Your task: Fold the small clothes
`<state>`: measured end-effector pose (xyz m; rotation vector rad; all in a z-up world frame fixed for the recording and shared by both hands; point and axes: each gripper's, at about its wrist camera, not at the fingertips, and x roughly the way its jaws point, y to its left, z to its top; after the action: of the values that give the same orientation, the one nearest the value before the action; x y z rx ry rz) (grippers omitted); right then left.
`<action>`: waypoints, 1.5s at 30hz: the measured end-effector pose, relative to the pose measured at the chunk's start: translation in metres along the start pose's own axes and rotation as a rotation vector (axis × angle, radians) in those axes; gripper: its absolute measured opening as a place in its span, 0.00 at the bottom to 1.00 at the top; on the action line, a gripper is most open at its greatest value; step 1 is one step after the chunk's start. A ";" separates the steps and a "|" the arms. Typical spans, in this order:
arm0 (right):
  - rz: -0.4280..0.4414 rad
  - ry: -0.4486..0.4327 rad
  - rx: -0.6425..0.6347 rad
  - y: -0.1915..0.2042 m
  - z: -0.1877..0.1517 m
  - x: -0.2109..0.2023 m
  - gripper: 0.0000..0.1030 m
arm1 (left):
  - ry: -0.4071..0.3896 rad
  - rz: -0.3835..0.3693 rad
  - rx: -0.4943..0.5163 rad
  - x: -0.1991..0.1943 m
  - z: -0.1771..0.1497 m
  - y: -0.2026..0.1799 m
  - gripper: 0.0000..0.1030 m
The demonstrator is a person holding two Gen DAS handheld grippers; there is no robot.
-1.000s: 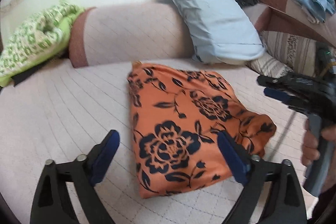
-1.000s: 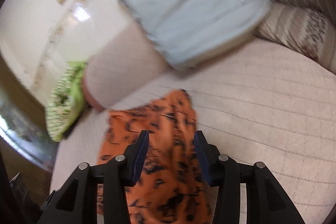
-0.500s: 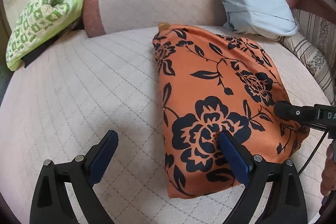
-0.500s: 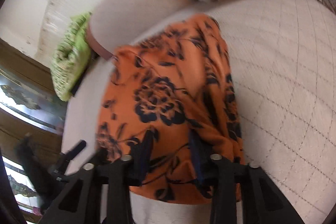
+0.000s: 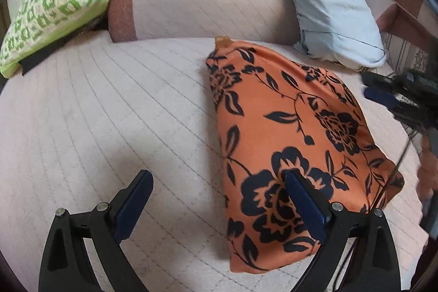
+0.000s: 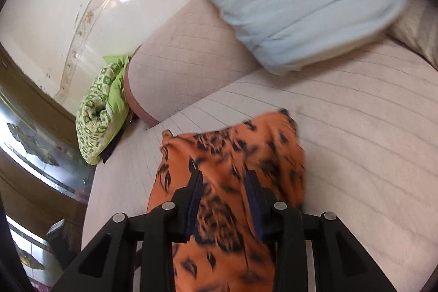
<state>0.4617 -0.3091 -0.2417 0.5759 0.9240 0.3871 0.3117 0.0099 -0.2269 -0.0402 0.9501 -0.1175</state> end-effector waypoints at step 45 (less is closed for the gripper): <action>-0.151 0.190 -0.049 0.005 -0.090 -0.017 0.46 | -0.124 0.152 0.059 -0.039 0.005 -0.011 1.00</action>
<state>0.3771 -0.2880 -0.2702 0.4262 1.1294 0.3314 0.2926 0.0034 -0.1917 0.0788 0.8218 -0.0022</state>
